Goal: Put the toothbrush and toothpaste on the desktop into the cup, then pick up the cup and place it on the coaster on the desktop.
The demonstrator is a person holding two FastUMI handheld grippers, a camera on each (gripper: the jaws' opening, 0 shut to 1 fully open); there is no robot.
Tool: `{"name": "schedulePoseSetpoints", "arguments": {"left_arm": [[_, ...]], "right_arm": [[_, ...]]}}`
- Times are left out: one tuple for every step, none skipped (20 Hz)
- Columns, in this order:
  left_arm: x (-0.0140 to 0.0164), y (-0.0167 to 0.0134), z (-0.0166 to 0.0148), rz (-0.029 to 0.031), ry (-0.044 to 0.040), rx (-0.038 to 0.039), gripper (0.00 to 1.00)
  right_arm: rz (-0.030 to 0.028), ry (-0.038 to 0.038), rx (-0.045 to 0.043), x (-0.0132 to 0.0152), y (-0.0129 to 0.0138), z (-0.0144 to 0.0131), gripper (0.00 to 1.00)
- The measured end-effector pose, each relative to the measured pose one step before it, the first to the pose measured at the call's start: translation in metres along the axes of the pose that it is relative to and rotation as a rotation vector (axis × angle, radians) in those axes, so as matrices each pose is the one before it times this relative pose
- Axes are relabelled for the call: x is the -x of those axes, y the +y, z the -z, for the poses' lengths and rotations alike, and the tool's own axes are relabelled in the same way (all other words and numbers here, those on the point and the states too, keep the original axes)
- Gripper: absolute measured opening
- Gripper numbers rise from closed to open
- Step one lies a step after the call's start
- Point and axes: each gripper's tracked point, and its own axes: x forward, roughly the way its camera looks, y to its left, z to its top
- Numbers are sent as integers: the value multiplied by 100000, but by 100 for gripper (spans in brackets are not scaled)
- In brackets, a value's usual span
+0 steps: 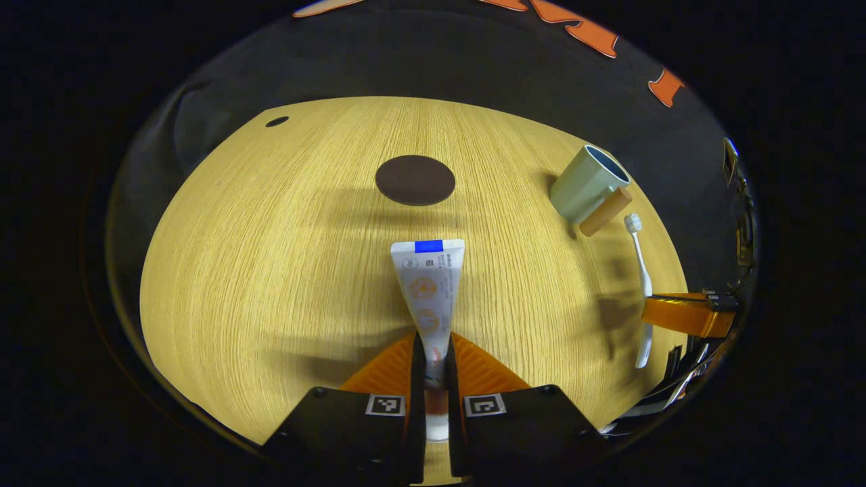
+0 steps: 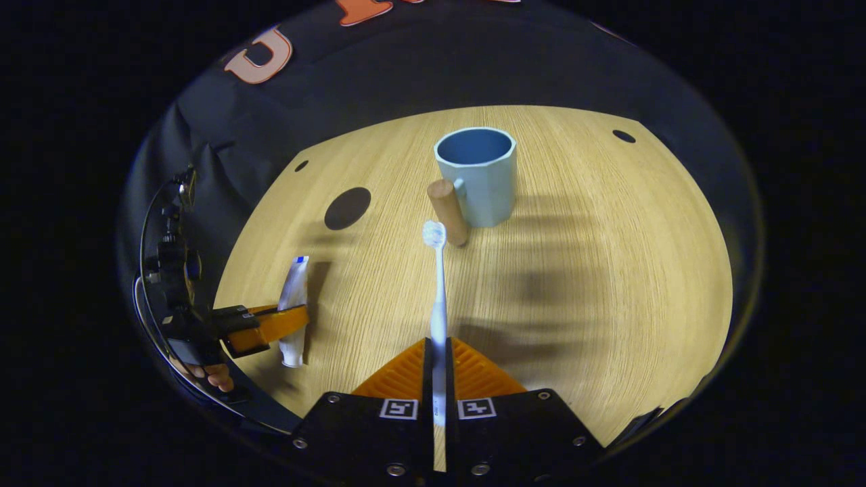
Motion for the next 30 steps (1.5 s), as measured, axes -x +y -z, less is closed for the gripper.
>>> {"name": "schedulePoseSetpoints", "arguments": {"left_arm": [[976,674,-1851,116,-837,-411,16],[926,675,-1994,112,-1017,-416,18],[914,723,-2091,30,-952,-352,18],[876,751,-2197,40,-923,-335,18],[852,796,-2296,73,-937,-399,18],[-1088,-2807,4672,-186,-1402,-462,16],[1047,-1016,-3470,-82,-1074,-502,18],[-2170,54,1833,-107,-1196,-464,17],[-492,1326,-1549,-59,-937,-524,18],[1510,299,-2156,-20,-803,-215,18],[559,184,-324,77,-872,-17,18],[586,54,-335,-4,-890,-263,18],[223,-150,-114,-233,-1119,-348,18],[-481,335,-244,-522,-1239,-794,18],[491,-104,-424,-840,-1417,-871,18],[39,-26,-342,-642,-1512,-949,18],[810,-166,-358,-624,-1579,-767,18],[810,-154,-409,-617,-1482,-759,18],[479,-30,-486,-518,-1697,-793,18],[607,45,-566,-471,-1631,-812,18],[49,257,-505,-385,-2005,-708,18],[863,173,-608,-330,-1969,-664,18],[683,190,-593,-473,-1800,-694,18],[706,99,-526,-191,-1800,-700,18],[543,128,-505,26,-1453,-494,19],[313,-75,-131,232,-1399,-550,18],[-36,100,-123,13,-1062,-296,18],[-245,31,71,14,-962,-206,18],[13,54,-85,-202,-624,-7,18],[-346,-39,189,-100,-350,26,18]], "right_arm": [[-919,-3285,-479,433,94,-819,7],[-940,-3362,166,396,173,-994,7],[-739,-3490,220,372,193,-923,7],[-711,-3270,150,235,134,-1025,7],[-530,-3396,-106,147,48,-1030,7],[-954,-3479,381,98,86,-1167,7],[-402,-3563,354,106,6,-962,7],[-775,-3563,1021,151,96,-1123,7],[-551,-4481,1513,225,-70,-1382,7],[319,-4580,2117,-81,-307,-1402,7],[518,-3996,1784,-92,-394,-1441,7],[-1,-3527,1435,-417,-197,-1179,7],[-141,-3126,1053,-186,2,-687,7],[-805,-2944,738,-306,-47,-795,7],[-707,-2743,702,-350,-107,-638,7],[-496,-2539,405,-409,-113,-664,7],[-474,-2837,327,-378,-38,-579,7],[-432,-2928,201,-421,3,-588,7],[-140,-2700,174,-310,-267,-438,7],[-257,-2589,364,-405,-80,-668,7],[29,-2916,175,-349,-166,-908,7],[-179,-2928,394,-552,-127,-718,7],[141,-2888,386,-533,-264,-524,7],[557,-2022,521,-569,-302,-188,7],[585,-2099,956,-488,-269,-212,7],[888,-1725,1377,-558,-294,-186,7],[760,-2077,1688,-364,-283,-150,7],[564,-2391,1782,-439,-95,-169,7],[655,-1902,1117,-446,-215,-319,7],[243,-838,493,-442,-56,-7,7]]}}
